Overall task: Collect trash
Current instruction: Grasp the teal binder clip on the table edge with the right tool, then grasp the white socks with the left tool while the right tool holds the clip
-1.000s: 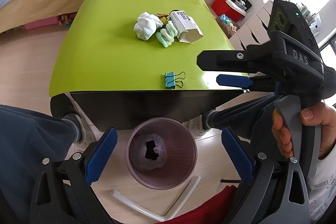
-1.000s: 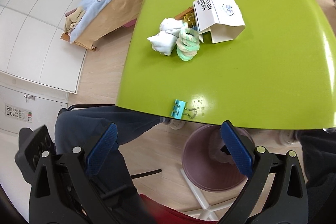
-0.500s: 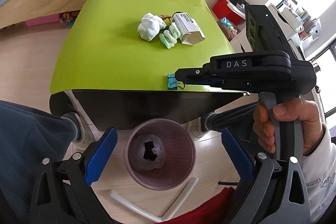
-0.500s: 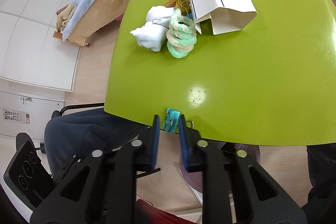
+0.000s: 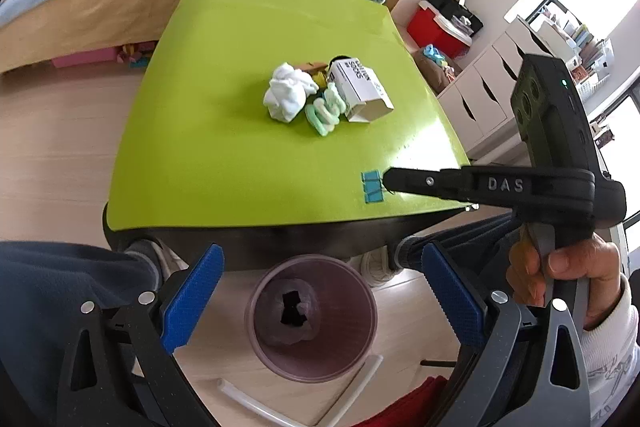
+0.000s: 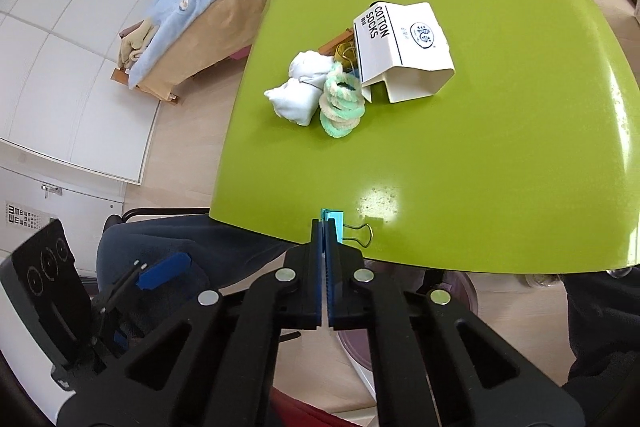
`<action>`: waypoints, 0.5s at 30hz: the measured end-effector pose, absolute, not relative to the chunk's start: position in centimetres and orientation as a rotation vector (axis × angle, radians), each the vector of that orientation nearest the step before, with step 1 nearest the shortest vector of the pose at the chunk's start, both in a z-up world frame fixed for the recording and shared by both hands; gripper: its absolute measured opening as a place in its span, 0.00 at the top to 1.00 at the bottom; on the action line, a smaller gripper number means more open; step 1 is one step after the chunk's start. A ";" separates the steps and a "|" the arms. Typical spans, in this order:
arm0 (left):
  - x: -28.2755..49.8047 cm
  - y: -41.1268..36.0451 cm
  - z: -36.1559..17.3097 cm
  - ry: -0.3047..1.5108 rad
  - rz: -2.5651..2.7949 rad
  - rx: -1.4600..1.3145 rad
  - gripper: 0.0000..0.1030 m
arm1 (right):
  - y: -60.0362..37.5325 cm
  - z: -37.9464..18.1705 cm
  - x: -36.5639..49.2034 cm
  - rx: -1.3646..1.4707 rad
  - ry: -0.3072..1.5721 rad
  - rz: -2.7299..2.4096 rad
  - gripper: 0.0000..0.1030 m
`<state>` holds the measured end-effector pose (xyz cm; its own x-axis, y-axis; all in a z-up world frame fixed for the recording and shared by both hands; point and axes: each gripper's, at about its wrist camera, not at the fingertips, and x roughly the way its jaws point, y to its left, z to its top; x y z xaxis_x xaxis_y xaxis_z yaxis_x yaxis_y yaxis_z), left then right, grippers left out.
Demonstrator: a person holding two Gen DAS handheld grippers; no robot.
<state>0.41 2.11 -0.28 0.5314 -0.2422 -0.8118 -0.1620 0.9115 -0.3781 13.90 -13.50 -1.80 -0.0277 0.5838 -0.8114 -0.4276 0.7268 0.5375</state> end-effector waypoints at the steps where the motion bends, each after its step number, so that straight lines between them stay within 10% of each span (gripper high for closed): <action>1: 0.9 2.3 0.0 1.014 -0.043 -0.428 0.07 | -13.8 -1.6 13.9 0.141 1.375 0.811 0.99; 15: 10.4 5.0 0.5 1.097 0.009 -0.326 0.07 | -15.9 -0.9 14.0 0.152 1.361 0.786 0.99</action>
